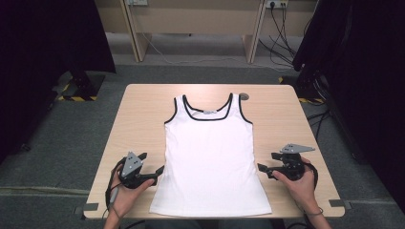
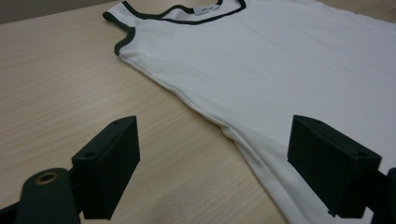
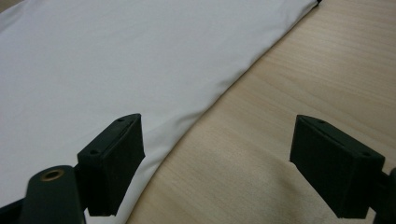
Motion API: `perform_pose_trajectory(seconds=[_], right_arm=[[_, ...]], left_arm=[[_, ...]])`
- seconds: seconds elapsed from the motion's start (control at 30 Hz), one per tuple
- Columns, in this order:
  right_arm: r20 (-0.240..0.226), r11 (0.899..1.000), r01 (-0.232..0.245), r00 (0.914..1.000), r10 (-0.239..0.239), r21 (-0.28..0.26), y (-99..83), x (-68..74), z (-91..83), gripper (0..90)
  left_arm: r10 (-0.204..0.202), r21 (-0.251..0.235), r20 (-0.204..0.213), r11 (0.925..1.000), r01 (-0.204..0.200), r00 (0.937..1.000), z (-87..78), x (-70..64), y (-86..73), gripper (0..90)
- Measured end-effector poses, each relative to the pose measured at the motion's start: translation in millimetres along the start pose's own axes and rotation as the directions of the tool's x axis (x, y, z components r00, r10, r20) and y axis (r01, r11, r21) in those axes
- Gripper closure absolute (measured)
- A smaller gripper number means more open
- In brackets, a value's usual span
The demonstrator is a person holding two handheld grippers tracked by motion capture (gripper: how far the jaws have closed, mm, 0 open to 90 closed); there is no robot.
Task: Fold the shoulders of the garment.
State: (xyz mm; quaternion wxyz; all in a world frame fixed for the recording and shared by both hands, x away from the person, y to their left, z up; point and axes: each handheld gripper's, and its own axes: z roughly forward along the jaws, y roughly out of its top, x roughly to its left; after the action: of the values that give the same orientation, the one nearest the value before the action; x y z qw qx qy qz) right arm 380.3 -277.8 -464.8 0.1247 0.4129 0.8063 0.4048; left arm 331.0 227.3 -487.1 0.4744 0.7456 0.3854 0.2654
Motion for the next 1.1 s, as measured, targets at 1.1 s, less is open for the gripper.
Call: perform_pose_trajectory(seconds=[1.1], right_arm=[[0.107,0.996,0.082,0.9907,-0.083,0.017,95.8,-21.9,19.6,27.9]], left_arm=[[0.022,-0.001,-0.004,0.9998,-0.022,0.9997,-1.0,-3.1,-0.6,16.0]])
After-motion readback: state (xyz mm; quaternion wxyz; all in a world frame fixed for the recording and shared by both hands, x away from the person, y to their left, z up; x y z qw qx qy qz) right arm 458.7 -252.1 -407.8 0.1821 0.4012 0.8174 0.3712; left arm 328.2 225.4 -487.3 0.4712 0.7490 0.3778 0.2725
